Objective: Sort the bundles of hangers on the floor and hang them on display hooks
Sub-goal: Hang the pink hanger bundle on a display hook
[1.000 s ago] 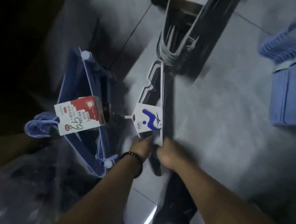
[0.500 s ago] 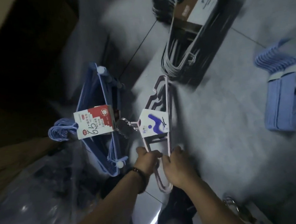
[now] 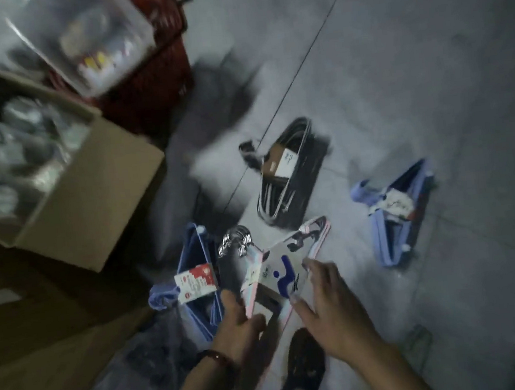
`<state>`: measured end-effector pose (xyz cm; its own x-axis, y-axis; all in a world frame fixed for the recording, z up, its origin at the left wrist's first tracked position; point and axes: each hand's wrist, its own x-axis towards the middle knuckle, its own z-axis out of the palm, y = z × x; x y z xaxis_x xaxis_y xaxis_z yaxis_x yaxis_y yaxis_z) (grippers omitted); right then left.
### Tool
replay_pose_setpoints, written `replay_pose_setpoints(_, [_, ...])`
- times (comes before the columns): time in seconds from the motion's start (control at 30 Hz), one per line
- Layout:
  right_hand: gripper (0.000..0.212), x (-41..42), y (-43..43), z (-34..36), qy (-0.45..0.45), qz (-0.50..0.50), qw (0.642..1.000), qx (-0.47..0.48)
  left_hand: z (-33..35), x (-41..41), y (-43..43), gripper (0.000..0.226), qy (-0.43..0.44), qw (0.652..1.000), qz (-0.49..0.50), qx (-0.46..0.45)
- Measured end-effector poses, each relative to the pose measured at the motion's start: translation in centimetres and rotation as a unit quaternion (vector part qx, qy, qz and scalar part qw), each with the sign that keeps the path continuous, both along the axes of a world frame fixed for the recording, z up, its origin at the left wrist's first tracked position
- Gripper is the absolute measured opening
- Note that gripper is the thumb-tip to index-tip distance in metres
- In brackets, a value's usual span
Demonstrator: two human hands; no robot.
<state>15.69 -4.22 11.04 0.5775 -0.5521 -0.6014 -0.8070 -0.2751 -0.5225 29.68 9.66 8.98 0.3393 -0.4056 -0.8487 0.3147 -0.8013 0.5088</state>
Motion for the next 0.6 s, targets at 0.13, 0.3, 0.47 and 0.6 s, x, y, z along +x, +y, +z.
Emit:
replay_pose_setpoints(0.13, [0.091, 1.6, -6.4, 14.0, 0.011, 0.118, 0.985, -0.128, 13.0, 3.8, -1.7, 0.042, -0.040, 0.986, -0.147, -0.062])
replay_pose_setpoints(0.3, [0.090, 1.6, -9.7, 28.8, 0.080, 0.165, 0.978, -0.102, 27.9, 6.7, -4.7, 0.045, -0.080, 0.929, -0.322, -0.164])
replay_pose_setpoints(0.47, [0.089, -1.9, -7.7, 40.5, 0.053, 0.052, 0.997, 0.013, 39.9, 7.0, -6.7, 0.065, -0.130, 0.835, -0.454, -0.281])
replay_pose_setpoints(0.6, [0.077, -6.4, -3.4, 46.3, 0.009, -0.054, 0.998, -0.022, 47.0, 5.3, -8.3, 0.042, -0.217, 0.745, -0.565, -0.282])
